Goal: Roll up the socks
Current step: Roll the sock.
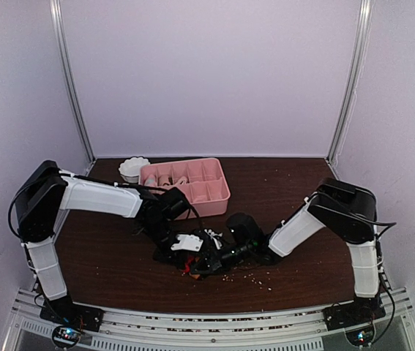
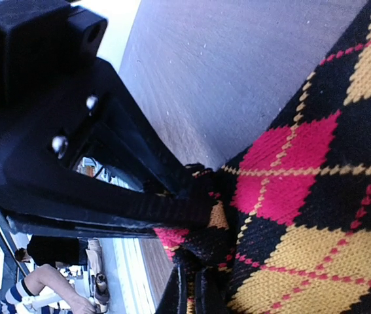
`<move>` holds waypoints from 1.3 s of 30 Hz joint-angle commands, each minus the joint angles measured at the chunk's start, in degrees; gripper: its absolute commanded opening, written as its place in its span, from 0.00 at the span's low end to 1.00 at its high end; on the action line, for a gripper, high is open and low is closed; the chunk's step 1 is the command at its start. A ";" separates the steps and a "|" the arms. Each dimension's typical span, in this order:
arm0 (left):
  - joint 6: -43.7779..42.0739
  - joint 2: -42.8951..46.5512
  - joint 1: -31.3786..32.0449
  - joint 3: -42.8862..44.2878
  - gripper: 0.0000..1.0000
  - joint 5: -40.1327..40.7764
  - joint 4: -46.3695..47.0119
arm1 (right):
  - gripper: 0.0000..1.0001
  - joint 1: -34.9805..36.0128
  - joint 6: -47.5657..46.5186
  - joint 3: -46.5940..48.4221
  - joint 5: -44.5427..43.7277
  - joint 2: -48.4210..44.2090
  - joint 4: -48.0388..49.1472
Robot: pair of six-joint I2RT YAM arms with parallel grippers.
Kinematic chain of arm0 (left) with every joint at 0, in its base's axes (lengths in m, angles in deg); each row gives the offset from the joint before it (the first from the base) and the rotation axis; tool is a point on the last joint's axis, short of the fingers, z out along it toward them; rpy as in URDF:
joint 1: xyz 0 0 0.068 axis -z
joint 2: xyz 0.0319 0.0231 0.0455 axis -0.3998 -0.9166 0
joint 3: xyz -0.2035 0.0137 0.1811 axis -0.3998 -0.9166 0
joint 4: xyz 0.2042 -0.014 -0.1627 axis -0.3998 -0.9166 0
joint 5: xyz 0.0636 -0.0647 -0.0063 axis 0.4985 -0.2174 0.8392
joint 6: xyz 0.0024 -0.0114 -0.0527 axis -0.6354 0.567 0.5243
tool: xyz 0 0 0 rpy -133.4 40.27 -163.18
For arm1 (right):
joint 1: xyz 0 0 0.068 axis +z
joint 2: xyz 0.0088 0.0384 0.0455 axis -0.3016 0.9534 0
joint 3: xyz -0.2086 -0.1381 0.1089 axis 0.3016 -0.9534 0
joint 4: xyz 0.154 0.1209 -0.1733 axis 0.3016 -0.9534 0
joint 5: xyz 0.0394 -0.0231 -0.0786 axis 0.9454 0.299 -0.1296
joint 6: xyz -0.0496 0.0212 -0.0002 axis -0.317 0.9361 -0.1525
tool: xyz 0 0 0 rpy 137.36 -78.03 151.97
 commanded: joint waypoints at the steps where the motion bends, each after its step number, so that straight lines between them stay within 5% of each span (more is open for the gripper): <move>1: 0.07 -2.26 0.30 1.77 0.00 -0.09 -1.08 | 0.00 -0.30 3.24 -6.84 -6.57 4.69 -6.79; 5: 0.15 -7.51 -0.04 6.85 0.00 -1.79 -7.36 | 0.33 -0.24 -0.23 -10.46 -13.45 -0.41 -7.47; 7: 0.67 -9.58 -0.49 9.25 0.00 -2.54 -9.84 | 0.39 -0.11 -1.33 -13.03 -17.76 -3.34 -6.67; 19: 3.82 -20.74 -5.42 21.97 0.02 -12.68 -23.74 | 0.40 1.42 -7.26 -32.46 -41.08 -24.50 2.97; 21: 4.09 -22.14 -5.86 23.28 0.02 -13.75 -25.04 | 0.50 2.18 -10.34 -33.40 -45.03 -28.74 1.09; 22: 4.35 -22.59 -6.05 23.68 0.03 -14.09 -25.34 | 0.65 2.71 -12.10 -33.21 -47.43 -31.09 -1.29; 23: 4.54 -22.98 -6.11 24.02 0.03 -14.27 -25.59 | 0.96 3.40 -14.22 -32.74 -49.94 -33.55 -4.08; 24: 4.58 -23.23 -6.23 24.26 0.03 -14.63 -25.88 | 1.00 4.18 -16.27 -32.09 -53.27 -35.88 -7.43; 29: 4.25 -24.70 -6.55 25.56 0.03 -15.93 -27.95 | 1.00 3.24 -10.30 -30.39 -70.07 -44.22 -18.40; 31: 4.00 -25.92 -6.71 26.66 0.03 -16.66 -29.49 | 0.99 1.68 -8.67 -30.79 -66.13 -44.54 -17.78; 34: 3.86 -27.44 -7.12 27.79 0.03 -18.12 -31.01 | 1.00 4.86 -22.78 -34.21 -58.71 -41.86 0.25; 39: 3.31 -28.38 -7.69 28.53 0.04 -20.03 -32.34 | 0.94 14.59 -47.76 -28.43 -62.11 -37.19 -7.14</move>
